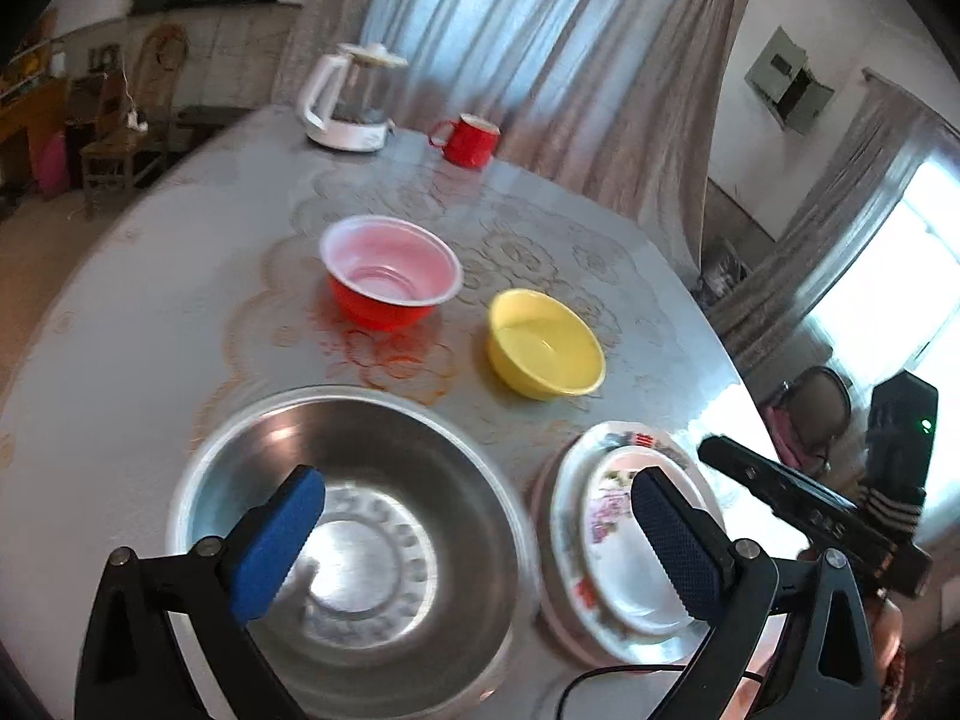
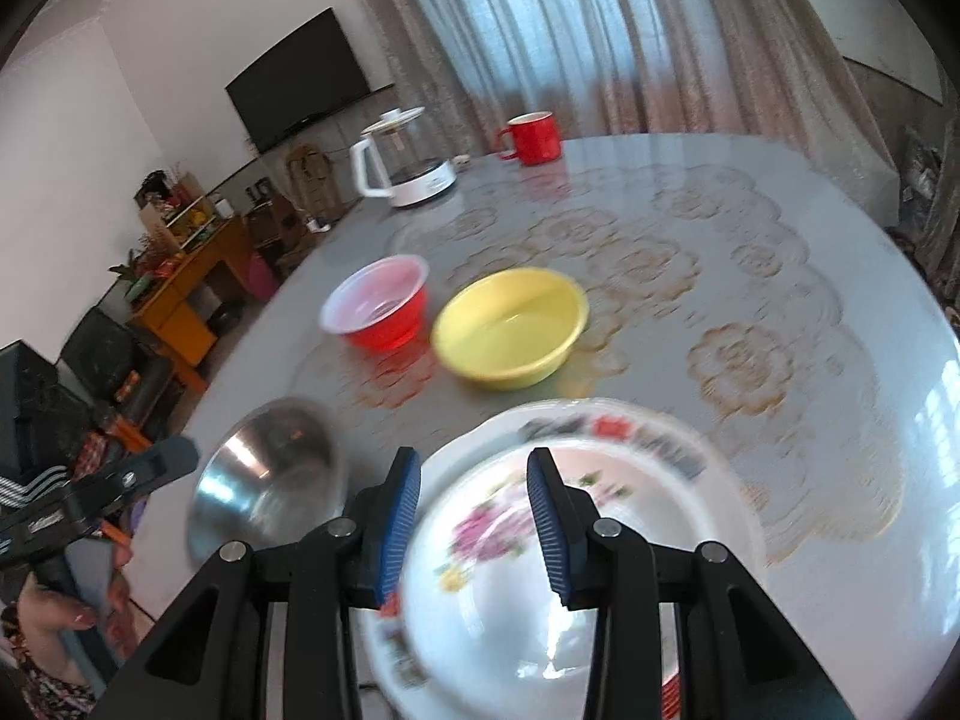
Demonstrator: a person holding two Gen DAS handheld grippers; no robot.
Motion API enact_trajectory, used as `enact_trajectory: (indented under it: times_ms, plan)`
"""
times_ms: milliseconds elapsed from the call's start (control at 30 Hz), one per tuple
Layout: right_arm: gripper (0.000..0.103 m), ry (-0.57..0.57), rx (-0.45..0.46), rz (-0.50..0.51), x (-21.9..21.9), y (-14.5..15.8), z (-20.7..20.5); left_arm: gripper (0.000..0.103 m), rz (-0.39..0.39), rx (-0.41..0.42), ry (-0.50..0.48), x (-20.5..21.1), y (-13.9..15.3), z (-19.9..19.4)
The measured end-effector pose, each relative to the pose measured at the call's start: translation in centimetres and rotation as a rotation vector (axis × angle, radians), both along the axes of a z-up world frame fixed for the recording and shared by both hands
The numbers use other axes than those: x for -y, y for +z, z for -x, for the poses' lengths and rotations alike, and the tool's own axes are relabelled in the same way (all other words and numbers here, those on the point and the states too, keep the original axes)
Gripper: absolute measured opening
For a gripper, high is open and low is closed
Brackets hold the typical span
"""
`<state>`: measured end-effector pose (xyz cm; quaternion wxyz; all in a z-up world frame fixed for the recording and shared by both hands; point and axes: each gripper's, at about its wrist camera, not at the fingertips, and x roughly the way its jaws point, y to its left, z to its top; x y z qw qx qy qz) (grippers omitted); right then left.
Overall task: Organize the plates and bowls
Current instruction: 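Move the right gripper to the rim of the yellow bowl, then close the right gripper on the yellow bowl rim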
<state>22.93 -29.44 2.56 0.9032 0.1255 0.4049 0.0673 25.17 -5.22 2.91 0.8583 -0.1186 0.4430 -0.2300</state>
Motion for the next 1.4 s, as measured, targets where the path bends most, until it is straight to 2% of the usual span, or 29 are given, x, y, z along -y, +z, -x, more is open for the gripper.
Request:
enact_trajectory:
  times_ms: [133, 233, 367, 700, 833, 1000, 1133, 1267, 1400]
  plan:
    - [0.037, -0.041, -0.012, -0.006, 2.6, 0.1, -2.8, 0.103, 0.039, -0.042, -0.030, 2.8, 0.5, -2.0]
    - [0.037, -0.051, -0.026, -0.010, 3.8, -0.2, -5.1, 0.103, 0.018, -0.061, -0.031, 4.7, 0.3, -4.1]
    - [0.037, -0.040, -0.055, -0.029, 4.6, -0.9, -8.0, 0.103, -0.009, -0.132, -0.030, 6.9, -1.2, -6.9]
    - [0.036, -0.052, -0.229, -0.098, 5.2, -5.6, -15.4, 0.101, -0.047, -0.200, -0.035, 10.4, -4.1, -11.7]
    - [0.029, -0.066, -0.255, -0.136, 5.8, -7.0, -16.5, 0.098, -0.032, -0.220, -0.019, 10.6, -5.1, -13.2]
    - [0.025, -0.056, -0.277, -0.124, 5.7, -7.8, -16.9, 0.093, -0.019, -0.249, -0.017, 11.0, -6.4, -14.5]
    - [0.023, -0.041, -0.279, -0.119, 5.4, -8.0, -17.1, 0.088, -0.035, -0.251, -0.018, 11.3, -7.1, -15.0]
    - [0.021, -0.039, -0.291, -0.112, 5.2, -8.2, -17.2, 0.075, -0.035, -0.267, -0.030, 11.6, -7.9, -15.6]
    - [0.014, -0.033, -0.294, -0.090, 5.0, -8.3, -17.4, 0.064, -0.026, -0.289, -0.037, 11.8, -8.6, -15.9]
